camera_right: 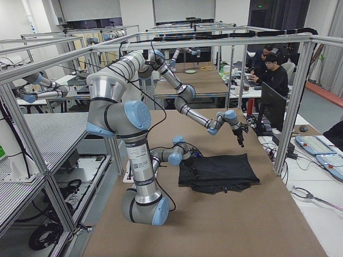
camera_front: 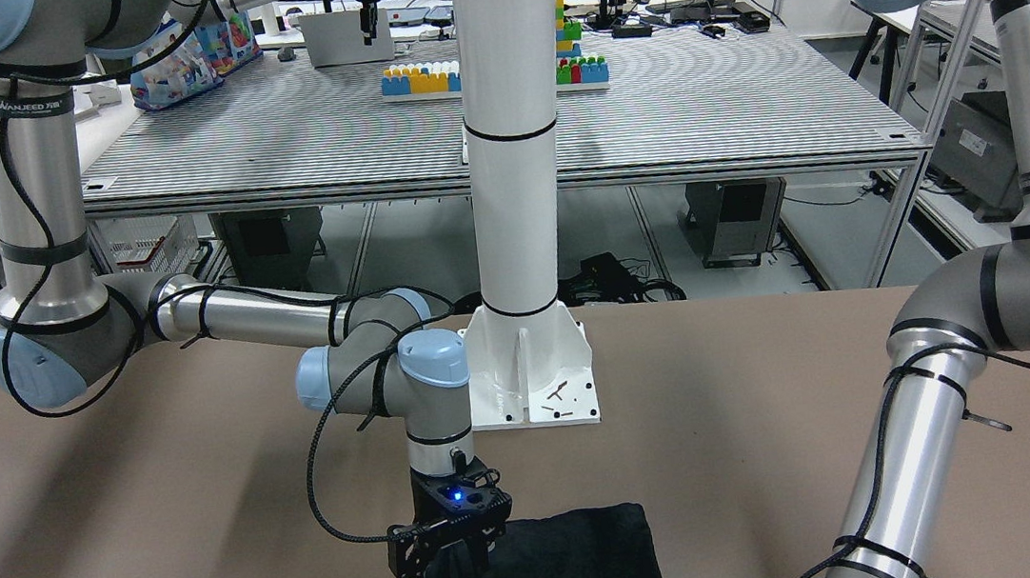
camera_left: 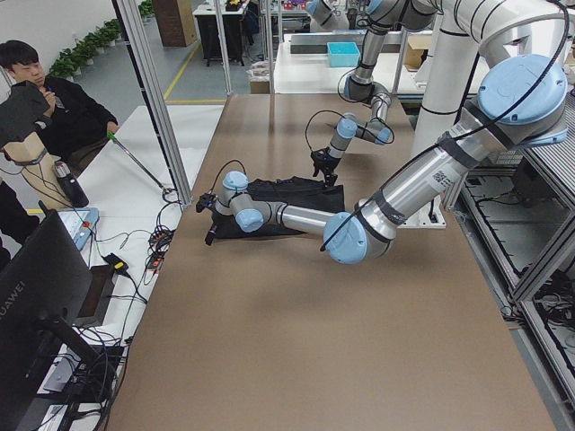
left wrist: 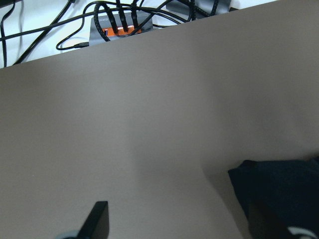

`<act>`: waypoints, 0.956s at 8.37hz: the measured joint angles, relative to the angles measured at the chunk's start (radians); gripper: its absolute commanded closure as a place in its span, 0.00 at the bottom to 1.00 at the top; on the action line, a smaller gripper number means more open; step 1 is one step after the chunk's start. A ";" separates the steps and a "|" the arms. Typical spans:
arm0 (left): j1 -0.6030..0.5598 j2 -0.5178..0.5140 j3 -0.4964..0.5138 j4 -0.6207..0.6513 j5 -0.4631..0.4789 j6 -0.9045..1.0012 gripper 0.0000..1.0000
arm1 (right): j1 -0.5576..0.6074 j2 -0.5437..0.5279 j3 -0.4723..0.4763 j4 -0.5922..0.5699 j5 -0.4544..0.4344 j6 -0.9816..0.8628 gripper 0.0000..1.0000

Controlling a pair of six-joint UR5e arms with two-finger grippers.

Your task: Fold clothes

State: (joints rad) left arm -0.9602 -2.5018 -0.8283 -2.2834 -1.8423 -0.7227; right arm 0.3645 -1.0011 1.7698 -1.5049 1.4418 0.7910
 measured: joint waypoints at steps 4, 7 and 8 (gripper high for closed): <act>0.001 0.006 0.000 -0.001 -0.001 0.001 0.00 | -0.017 0.056 -0.035 -0.112 0.004 -0.067 0.17; 0.001 0.008 0.000 -0.001 -0.001 0.002 0.00 | -0.044 0.066 -0.034 -0.169 -0.014 -0.065 0.40; 0.001 0.009 0.000 -0.001 -0.001 0.002 0.00 | -0.051 0.066 -0.034 -0.183 -0.026 -0.064 0.42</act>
State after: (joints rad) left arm -0.9588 -2.4923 -0.8284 -2.2848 -1.8432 -0.7210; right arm 0.3137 -0.9355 1.7357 -1.6879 1.4154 0.7266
